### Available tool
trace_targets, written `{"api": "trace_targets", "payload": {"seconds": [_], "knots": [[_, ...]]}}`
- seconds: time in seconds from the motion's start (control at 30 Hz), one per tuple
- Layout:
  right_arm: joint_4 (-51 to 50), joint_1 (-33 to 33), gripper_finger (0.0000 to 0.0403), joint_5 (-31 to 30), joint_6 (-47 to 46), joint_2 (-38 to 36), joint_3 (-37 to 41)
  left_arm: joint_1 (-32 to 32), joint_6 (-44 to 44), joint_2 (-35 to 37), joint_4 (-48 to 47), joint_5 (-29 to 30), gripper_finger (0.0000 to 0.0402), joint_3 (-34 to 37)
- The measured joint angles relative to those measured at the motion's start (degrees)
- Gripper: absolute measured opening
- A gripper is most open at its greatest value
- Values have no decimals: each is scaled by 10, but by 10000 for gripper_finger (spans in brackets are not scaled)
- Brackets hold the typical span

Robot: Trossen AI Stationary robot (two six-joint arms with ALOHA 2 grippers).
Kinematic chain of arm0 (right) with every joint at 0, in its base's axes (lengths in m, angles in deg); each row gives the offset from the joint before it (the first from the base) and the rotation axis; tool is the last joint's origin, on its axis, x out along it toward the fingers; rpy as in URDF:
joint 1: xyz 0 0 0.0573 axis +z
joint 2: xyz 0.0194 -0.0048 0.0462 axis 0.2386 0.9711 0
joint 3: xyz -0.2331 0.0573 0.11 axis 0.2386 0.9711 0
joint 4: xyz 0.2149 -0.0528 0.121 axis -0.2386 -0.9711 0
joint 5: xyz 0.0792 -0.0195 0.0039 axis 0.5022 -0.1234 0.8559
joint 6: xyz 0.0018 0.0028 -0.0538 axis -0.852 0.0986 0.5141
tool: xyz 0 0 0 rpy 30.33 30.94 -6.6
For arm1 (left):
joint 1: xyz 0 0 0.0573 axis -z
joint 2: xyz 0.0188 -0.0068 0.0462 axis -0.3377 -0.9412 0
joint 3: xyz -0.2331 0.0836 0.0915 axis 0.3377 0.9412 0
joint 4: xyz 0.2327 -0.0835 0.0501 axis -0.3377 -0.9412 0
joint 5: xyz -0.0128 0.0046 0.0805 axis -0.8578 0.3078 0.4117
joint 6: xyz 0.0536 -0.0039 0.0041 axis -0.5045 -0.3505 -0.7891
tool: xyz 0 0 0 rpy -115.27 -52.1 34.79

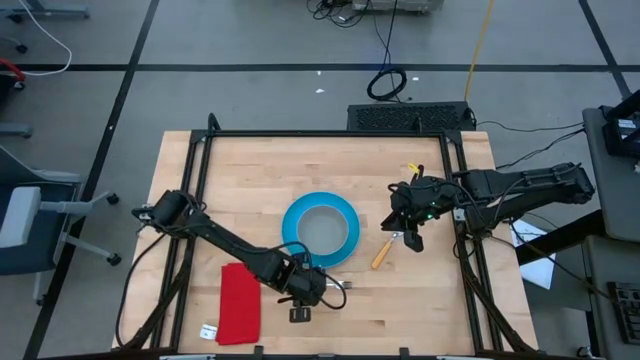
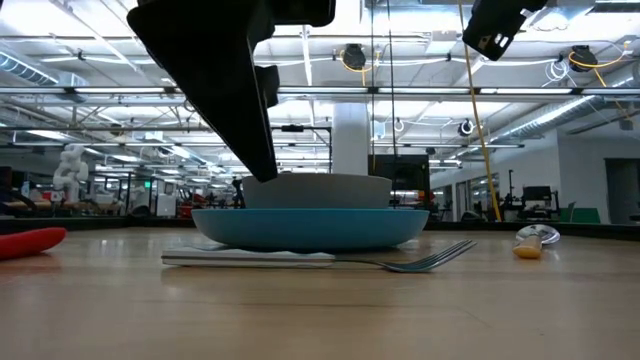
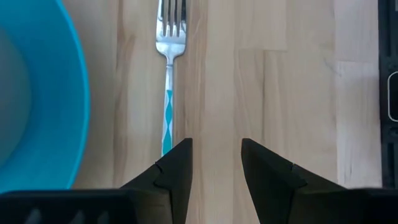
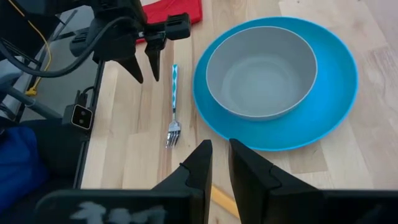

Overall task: Set table place
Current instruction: Put the blue fork to the left of the blue plate

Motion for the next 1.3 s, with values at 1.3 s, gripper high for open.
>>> {"api": "trace_targets", "payload": {"seconds": [1.3], "knots": [[26,0,45,0,13,0,0,-17,-3,-43,-19,1,141,0]]}}
